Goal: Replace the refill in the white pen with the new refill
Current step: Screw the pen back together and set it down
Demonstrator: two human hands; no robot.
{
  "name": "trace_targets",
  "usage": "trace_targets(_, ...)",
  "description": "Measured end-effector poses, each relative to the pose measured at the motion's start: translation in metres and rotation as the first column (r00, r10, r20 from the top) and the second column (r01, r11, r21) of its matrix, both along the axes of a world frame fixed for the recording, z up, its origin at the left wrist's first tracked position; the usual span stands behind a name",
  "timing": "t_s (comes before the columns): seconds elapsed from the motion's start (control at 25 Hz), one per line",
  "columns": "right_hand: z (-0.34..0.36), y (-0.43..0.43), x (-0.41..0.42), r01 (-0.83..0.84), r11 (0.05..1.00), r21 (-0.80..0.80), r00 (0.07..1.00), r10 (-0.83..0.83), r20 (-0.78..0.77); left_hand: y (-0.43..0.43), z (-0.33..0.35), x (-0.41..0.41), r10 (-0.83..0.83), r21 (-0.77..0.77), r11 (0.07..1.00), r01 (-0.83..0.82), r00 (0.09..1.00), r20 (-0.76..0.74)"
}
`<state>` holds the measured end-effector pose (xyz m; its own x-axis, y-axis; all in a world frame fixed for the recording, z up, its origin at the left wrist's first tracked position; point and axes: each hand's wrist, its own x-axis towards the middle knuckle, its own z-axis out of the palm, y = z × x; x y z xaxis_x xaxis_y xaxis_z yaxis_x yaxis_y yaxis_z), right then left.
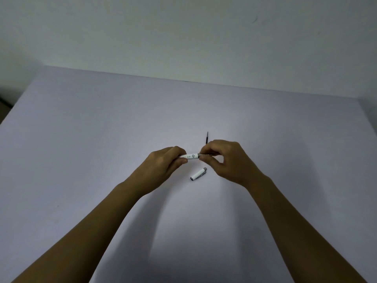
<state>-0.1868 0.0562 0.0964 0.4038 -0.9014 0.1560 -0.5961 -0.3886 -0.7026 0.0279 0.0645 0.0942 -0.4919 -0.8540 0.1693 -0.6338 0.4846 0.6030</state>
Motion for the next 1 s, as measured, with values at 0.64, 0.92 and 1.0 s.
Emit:
trace_targets(0.64, -0.018, -0.011, 0.000, 0.091, 0.981, 0.172, 0.992, -0.105, 0.069, -0.002, -0.001, 0.003, 0.021, -0.008, 1.000, -0.021, 1.000, 0.013)
trace_targets(0.92, -0.105, -0.004, -0.005, 0.179, 0.967, 0.179, 0.937, -0.112, -0.332, 0.003, -0.008, 0.016, 0.085, 0.019, 0.996, -0.085, 0.996, 0.032)
trace_targets(1.0, -0.123, 0.002, 0.000, 0.151, 0.965, 0.214, 0.918, -0.057, -0.392, 0.004, -0.011, 0.020, 0.092, 0.033, 0.995, -0.093, 0.995, 0.039)
